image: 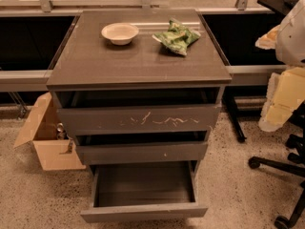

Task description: Close bottom drawer

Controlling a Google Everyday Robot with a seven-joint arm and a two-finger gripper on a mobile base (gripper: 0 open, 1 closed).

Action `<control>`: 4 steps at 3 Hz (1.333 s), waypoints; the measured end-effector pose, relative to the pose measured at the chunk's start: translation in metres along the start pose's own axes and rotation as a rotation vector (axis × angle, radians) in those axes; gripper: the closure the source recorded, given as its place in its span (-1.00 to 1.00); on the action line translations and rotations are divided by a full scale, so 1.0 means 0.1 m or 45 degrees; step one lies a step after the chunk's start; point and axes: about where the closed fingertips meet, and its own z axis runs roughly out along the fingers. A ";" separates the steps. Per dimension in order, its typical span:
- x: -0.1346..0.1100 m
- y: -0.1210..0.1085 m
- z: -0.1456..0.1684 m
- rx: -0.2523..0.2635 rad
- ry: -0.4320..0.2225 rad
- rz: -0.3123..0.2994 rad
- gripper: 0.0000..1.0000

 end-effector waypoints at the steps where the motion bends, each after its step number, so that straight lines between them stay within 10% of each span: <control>1: 0.00 0.00 0.00 0.001 -0.004 -0.001 -1.00; 4: -0.22 0.53 1.98 -0.369 -0.340 -0.059 -1.00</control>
Offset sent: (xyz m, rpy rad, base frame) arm 0.0160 0.0390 -0.1357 0.1345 0.1595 0.1656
